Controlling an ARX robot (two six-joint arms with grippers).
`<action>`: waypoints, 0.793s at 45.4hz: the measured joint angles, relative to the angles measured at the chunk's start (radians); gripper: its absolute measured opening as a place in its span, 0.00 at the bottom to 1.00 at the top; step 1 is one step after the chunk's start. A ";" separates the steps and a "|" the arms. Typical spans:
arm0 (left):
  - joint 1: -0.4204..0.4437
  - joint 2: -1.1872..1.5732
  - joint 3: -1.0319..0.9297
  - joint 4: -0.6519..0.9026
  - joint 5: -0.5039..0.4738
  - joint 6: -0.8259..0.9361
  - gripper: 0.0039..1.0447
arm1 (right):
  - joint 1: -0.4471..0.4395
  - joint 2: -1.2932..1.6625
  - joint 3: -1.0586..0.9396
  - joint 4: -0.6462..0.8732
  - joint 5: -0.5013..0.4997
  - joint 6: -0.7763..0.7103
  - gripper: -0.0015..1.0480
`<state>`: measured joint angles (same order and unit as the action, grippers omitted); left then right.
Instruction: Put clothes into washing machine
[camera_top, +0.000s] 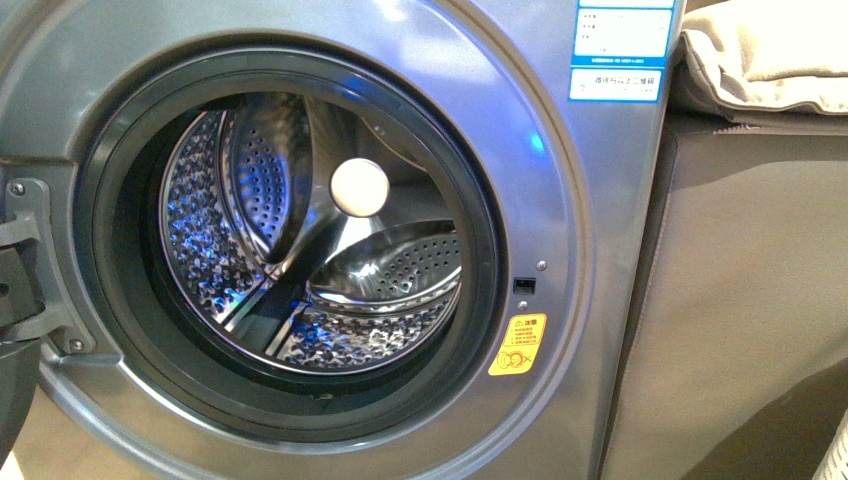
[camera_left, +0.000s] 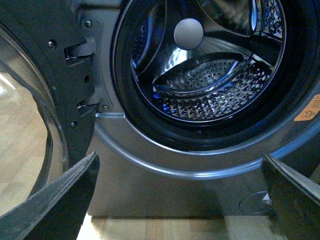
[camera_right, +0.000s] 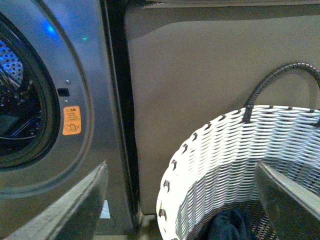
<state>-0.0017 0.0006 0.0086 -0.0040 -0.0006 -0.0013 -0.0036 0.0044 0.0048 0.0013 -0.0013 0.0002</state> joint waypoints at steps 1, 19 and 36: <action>0.000 0.000 0.000 0.000 0.000 0.000 0.94 | 0.000 0.000 0.000 0.000 0.000 0.000 0.91; 0.000 0.000 0.000 0.000 0.000 0.000 0.94 | 0.000 0.000 0.000 0.000 0.000 0.000 0.93; 0.000 0.000 0.000 0.000 0.000 0.000 0.94 | 0.000 0.000 0.000 0.000 0.000 0.000 0.93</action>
<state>-0.0017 0.0006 0.0086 -0.0040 -0.0006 -0.0013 -0.0036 0.0044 0.0048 0.0013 -0.0013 0.0002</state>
